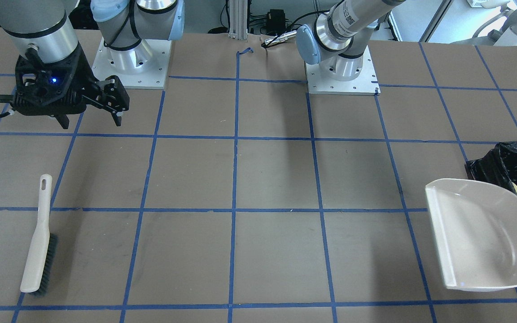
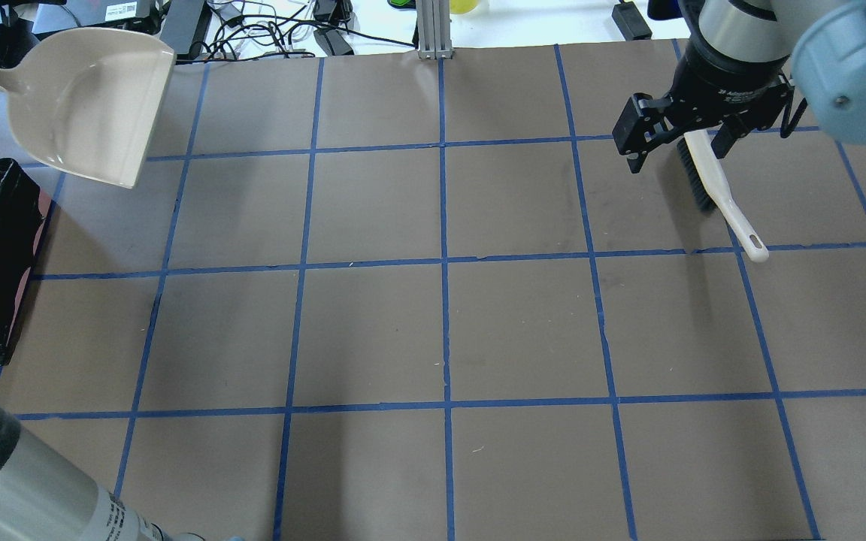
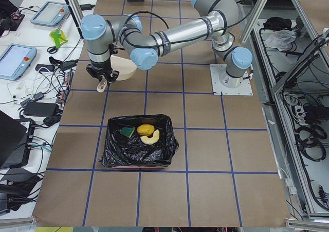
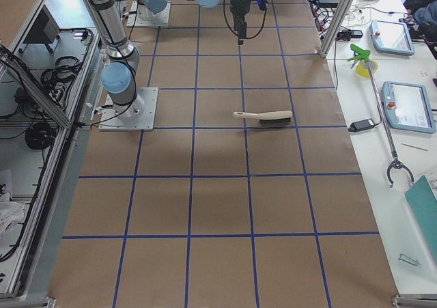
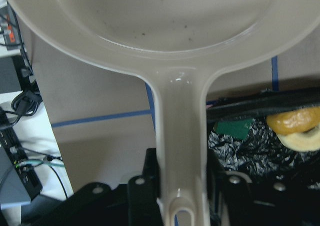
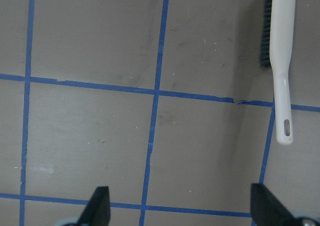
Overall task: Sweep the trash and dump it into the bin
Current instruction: 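Lower the empty dustpan onto the table with the left gripper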
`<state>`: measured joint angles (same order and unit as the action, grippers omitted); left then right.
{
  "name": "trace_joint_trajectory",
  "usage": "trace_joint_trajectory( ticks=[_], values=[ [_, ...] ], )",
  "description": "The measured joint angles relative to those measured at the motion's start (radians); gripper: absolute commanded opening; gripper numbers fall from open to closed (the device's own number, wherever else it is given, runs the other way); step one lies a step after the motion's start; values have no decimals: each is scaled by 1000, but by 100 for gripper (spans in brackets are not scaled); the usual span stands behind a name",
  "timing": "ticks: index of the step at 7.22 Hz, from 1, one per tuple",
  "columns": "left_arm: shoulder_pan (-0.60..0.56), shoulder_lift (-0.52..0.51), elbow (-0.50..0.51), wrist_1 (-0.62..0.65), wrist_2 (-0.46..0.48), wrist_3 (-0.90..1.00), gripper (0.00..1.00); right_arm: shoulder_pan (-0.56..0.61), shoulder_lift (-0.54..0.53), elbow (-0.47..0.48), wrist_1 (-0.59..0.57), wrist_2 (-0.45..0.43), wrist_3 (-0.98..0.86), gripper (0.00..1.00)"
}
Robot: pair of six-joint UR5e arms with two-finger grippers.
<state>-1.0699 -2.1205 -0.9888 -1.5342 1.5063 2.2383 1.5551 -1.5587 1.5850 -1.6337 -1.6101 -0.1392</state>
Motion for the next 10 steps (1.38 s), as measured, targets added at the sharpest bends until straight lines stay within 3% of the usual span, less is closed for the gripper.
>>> trace_joint_trajectory(
  ticks=[2,5,10],
  values=[
    [-104,-16,-89,7,2,-112,0,0,3,1,0,-4,-5,100],
    [-178,-38,-241,132,19,-176,0,-1,8,3,-6,-2,-5,100],
    [-259,-63,-355,265,36,-294,2,-2,9,9,-9,-2,-8,100]
  ],
)
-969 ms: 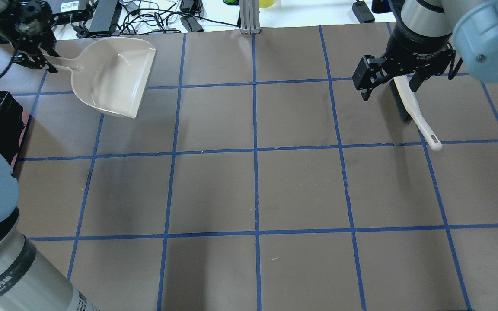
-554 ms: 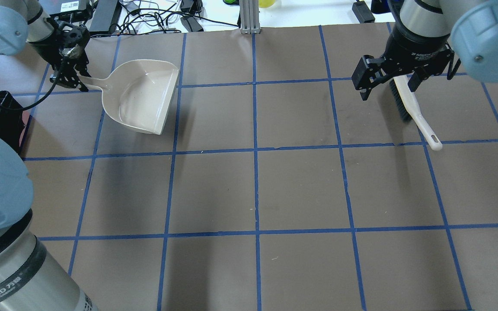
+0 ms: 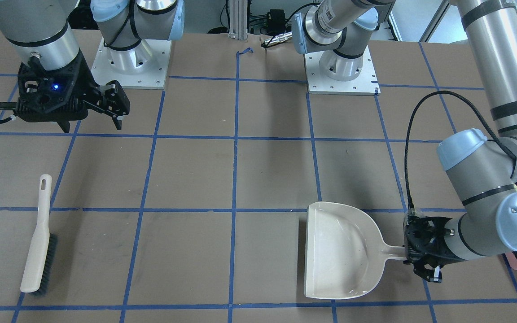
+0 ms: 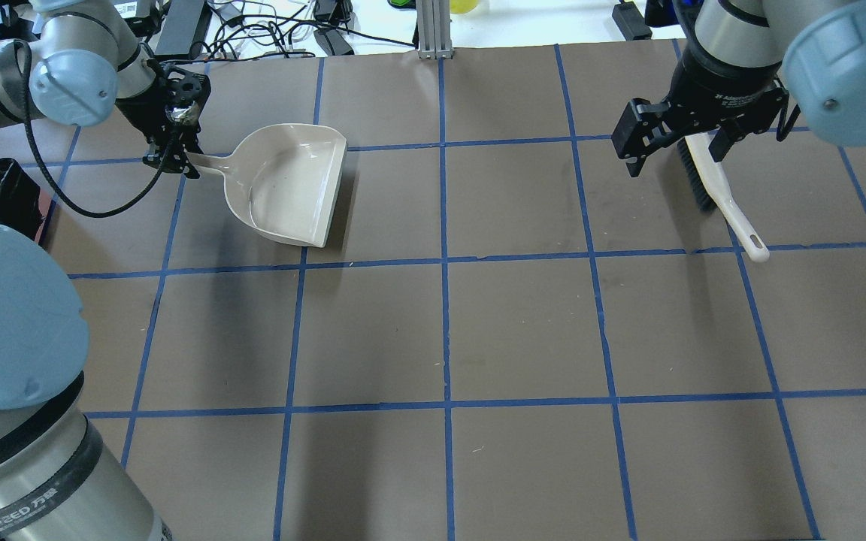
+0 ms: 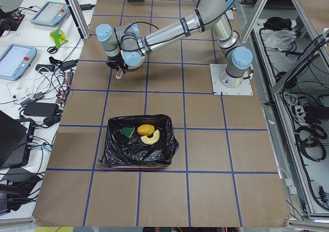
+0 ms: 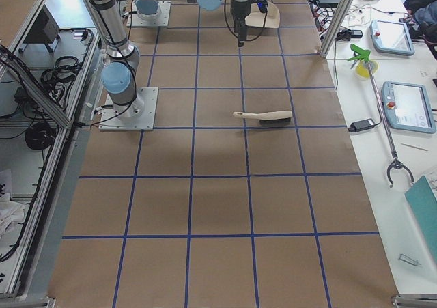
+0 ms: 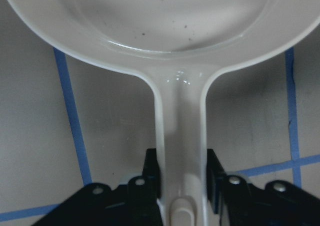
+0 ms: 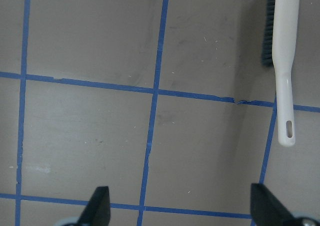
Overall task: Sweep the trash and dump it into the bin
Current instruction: 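Lower the empty dustpan onto the table with the left gripper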
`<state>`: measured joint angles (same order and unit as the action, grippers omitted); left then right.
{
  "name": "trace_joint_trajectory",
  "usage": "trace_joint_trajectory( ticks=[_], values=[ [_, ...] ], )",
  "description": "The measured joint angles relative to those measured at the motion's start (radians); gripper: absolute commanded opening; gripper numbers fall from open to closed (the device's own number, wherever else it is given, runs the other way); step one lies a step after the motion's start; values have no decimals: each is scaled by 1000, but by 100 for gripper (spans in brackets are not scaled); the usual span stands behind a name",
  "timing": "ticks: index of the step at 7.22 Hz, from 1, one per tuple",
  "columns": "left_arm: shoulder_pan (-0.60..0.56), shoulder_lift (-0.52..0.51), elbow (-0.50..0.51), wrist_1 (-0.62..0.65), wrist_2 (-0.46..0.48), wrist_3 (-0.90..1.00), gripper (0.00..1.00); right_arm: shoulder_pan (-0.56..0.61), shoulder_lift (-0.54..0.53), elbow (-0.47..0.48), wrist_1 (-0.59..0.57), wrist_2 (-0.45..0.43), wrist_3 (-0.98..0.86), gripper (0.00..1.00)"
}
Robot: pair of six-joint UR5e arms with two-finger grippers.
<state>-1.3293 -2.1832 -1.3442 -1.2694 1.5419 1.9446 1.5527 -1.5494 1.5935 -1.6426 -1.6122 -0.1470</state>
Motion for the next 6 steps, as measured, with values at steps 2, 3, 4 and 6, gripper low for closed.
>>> trace_joint_trajectory(
  ticks=[2,3,4,6],
  values=[
    [1,-7,-25,30,0,-4,29,0,0,0,-2,1,1,100],
    [2,-7,-34,34,1,-6,98,0,0,0,-4,2,1,100],
    [3,-6,-41,37,0,-18,100,0,0,0,-5,2,1,100],
    [4,7,-41,37,10,-49,100,0,0,0,-6,2,2,100]
  ],
)
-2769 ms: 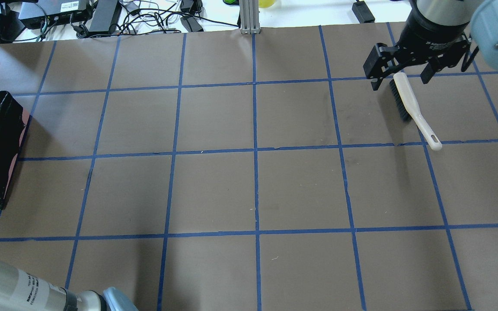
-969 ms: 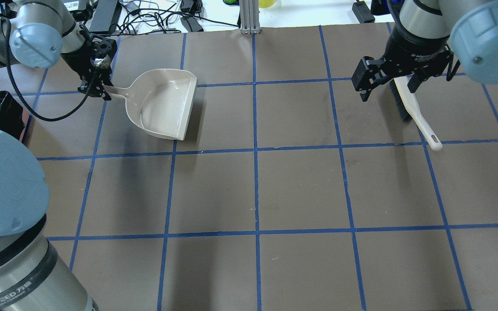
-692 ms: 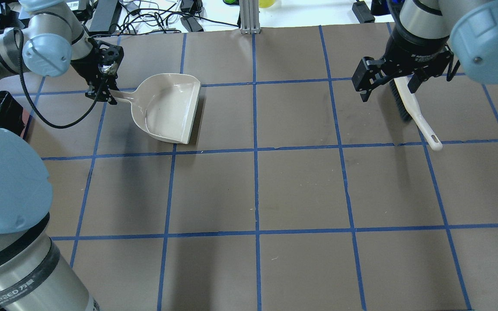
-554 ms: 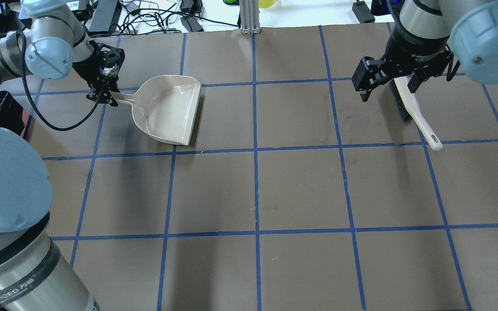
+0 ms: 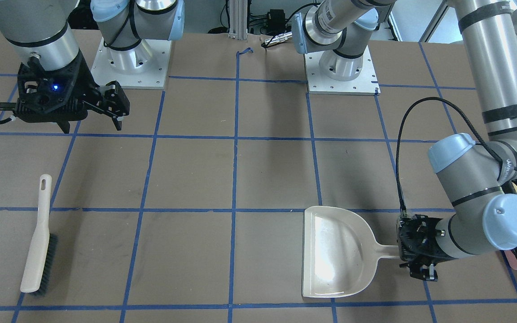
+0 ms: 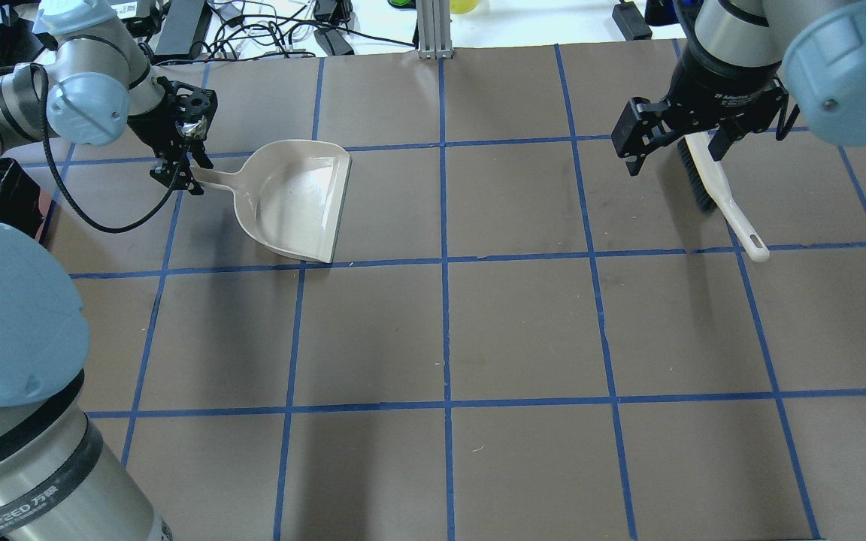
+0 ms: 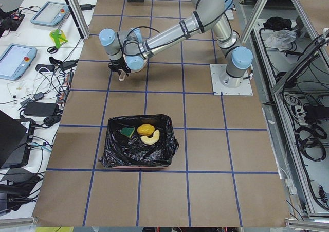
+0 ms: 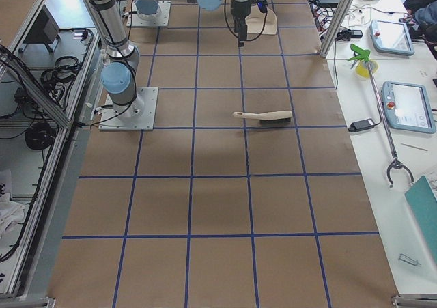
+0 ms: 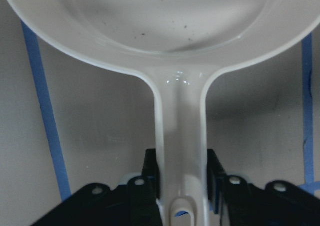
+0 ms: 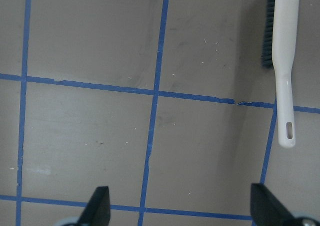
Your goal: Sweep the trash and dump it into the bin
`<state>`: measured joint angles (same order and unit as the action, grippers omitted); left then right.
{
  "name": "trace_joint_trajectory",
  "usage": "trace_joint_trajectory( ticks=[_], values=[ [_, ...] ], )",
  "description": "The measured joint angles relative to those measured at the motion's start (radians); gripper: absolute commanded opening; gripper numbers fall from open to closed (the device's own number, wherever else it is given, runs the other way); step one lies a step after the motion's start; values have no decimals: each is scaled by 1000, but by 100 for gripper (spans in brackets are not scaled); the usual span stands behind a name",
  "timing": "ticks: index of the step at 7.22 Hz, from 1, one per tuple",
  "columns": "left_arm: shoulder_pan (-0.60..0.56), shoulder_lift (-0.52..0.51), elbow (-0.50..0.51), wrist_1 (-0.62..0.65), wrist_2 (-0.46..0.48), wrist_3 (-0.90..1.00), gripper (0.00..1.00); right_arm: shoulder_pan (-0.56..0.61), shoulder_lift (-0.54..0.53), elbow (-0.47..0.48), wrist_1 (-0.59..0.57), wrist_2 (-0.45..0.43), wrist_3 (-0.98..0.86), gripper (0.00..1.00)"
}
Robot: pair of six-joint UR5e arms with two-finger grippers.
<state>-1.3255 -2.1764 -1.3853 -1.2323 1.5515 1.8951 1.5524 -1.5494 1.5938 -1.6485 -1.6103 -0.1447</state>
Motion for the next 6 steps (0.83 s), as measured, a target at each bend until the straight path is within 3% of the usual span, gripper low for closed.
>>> trace_joint_trajectory(
  ticks=[2,6],
  values=[
    [-5,54,19,-36,24,-57,100,0,0,0,0,1,1,100],
    [-63,269,42,-271,20,-336,100,0,0,0,4,-9,-1,100]
  ],
)
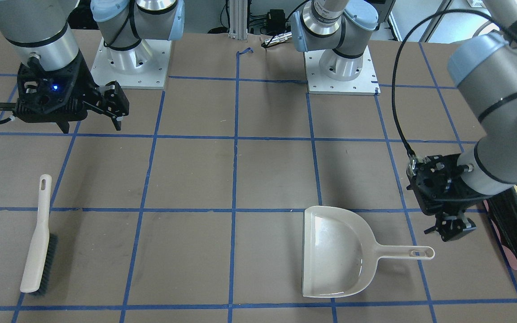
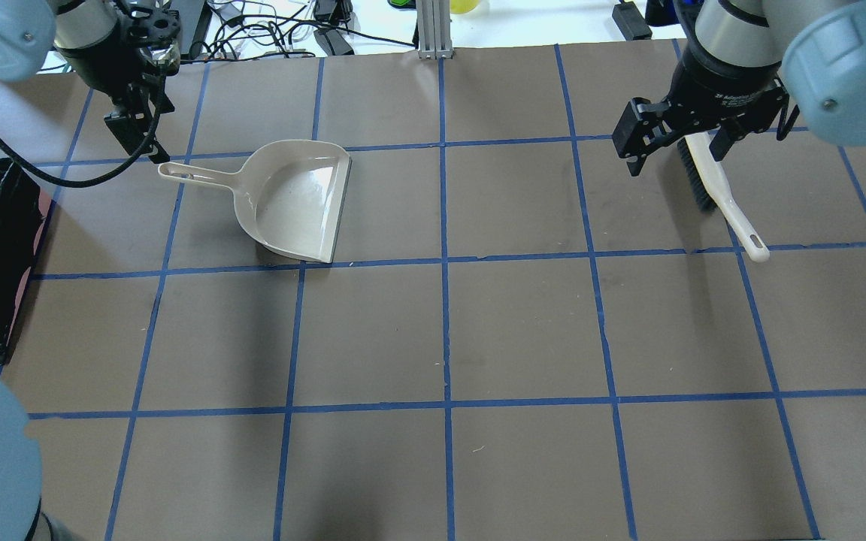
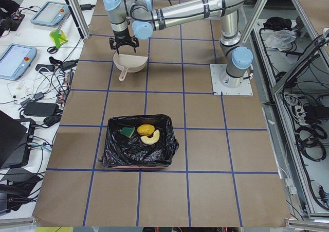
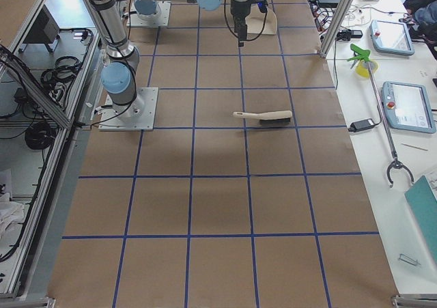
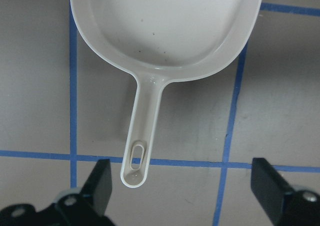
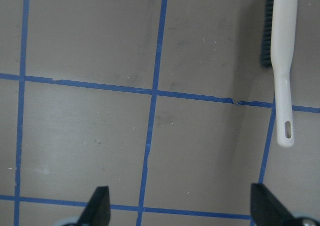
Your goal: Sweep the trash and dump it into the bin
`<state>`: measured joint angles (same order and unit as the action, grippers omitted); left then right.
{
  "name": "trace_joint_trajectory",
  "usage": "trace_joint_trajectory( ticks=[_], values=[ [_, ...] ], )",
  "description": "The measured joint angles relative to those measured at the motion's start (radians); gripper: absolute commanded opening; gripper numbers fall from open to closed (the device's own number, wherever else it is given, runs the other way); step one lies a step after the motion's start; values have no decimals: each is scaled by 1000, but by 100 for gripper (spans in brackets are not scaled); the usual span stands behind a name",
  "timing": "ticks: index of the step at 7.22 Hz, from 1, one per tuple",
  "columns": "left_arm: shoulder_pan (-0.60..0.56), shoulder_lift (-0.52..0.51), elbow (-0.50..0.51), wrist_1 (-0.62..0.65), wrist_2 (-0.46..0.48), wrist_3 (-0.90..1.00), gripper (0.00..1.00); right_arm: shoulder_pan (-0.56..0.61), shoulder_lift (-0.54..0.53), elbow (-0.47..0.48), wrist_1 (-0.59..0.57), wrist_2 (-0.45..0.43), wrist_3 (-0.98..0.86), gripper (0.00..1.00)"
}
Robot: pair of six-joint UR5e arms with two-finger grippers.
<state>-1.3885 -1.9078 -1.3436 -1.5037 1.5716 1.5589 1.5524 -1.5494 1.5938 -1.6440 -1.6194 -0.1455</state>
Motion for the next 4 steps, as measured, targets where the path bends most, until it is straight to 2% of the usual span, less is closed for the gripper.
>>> trace_joint_trajectory(
  ticks=[4],
  values=[
    [-70,204,-47,-158,-27,-449,100,0,0,0,7,-3,16,100]
  ],
)
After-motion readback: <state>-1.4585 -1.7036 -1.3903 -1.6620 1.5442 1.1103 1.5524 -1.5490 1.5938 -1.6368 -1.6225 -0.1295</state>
